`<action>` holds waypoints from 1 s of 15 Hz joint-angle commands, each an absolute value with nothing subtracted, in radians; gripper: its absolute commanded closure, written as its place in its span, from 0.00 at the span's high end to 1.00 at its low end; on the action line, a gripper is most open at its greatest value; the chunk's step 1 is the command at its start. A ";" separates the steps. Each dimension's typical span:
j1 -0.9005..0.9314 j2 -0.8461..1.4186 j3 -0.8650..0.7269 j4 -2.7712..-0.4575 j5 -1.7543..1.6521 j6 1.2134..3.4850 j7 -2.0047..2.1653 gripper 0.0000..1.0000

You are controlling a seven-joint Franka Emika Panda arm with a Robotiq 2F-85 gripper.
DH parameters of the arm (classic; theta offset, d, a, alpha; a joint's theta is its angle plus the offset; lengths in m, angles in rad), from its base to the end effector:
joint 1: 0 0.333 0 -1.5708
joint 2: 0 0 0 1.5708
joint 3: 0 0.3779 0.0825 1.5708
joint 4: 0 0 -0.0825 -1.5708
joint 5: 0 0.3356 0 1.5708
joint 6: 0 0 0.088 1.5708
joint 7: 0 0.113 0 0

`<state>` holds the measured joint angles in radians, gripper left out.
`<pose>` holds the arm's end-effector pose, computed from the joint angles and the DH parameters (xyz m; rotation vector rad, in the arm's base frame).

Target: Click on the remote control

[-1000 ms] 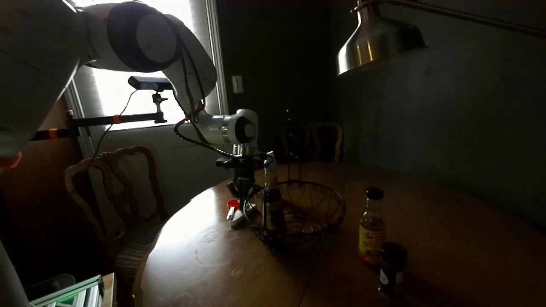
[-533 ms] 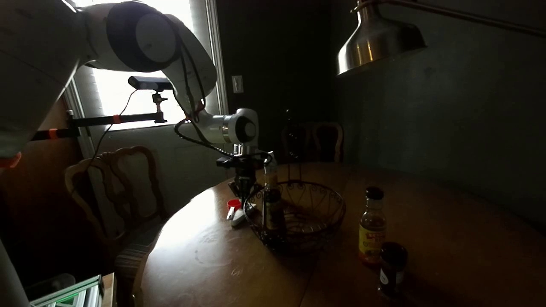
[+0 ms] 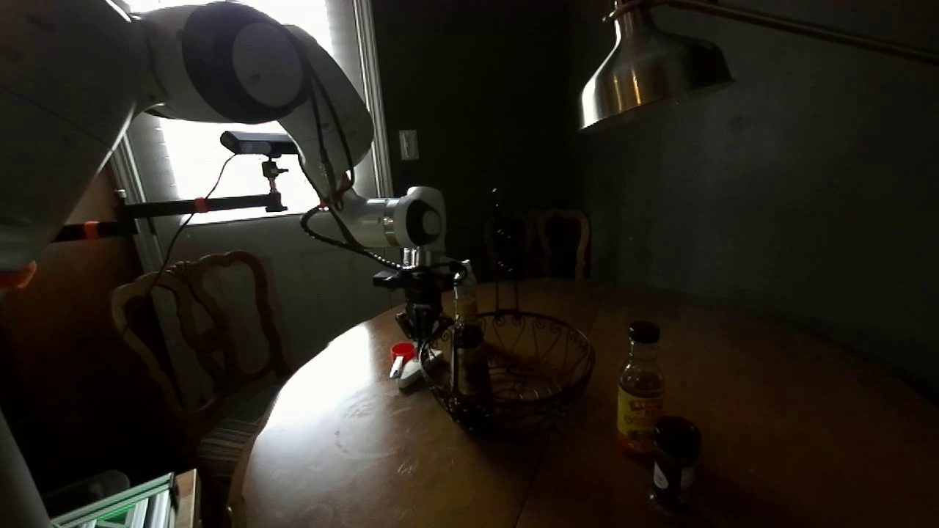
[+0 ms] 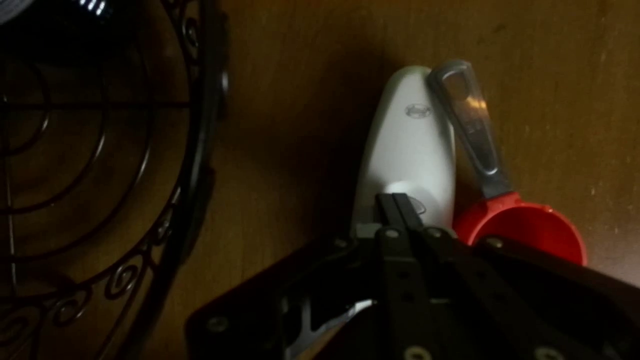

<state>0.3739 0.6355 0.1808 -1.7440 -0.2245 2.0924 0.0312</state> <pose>0.5548 0.3110 0.2740 2.8256 0.9404 -0.3598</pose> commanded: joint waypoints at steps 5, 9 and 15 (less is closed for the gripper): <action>0.397 0.679 0.172 -1.726 -0.243 2.114 0.057 0.00; 0.401 0.716 0.177 -1.705 -0.234 2.096 0.048 0.00; 0.404 0.629 0.175 -1.722 -0.233 2.074 0.067 0.00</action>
<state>0.3942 0.6476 0.1786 -1.7203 -0.2259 2.0834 0.0392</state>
